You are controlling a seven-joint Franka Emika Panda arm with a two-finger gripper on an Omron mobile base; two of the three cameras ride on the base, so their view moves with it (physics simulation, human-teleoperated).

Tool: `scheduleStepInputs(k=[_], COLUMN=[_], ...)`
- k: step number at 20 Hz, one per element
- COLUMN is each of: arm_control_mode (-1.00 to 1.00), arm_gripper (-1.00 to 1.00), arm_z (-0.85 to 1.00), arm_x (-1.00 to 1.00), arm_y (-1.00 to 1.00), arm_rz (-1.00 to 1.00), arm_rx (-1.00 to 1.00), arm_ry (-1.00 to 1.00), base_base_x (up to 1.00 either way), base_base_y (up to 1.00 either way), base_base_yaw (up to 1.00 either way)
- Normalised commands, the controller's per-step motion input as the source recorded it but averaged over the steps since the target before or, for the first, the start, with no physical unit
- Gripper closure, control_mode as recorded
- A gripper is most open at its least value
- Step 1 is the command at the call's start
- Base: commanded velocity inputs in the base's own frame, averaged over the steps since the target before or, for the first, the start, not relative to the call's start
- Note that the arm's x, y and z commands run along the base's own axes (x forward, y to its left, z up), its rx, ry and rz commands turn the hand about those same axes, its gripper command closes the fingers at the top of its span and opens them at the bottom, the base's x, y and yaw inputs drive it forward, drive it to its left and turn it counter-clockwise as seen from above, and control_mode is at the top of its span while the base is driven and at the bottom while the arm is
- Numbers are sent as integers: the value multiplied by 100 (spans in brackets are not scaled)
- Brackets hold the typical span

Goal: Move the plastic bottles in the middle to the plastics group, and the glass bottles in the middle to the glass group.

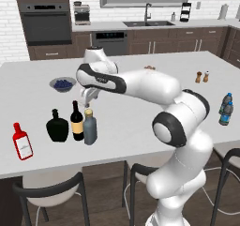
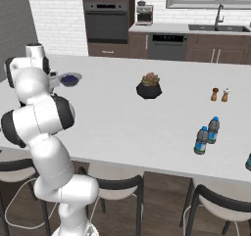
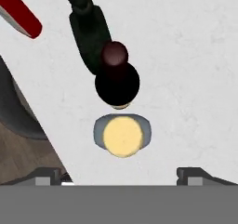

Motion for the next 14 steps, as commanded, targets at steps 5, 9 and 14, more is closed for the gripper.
scheduleStepInputs(k=[5,9,14], arm_control_mode=[-100,-100,-100], arm_gripper=[-100,-100,-100], arm_z=[38,3,0], arm_x=[-44,-82,-92], arm_y=[-37,-57,-69], arm_rz=[-3,-6,-7], arm_rx=[7,5,1], arm_ry=[0,0,0], base_base_x=[0,0,0], base_base_y=[0,0,0], base_base_yaw=[0,0,0])
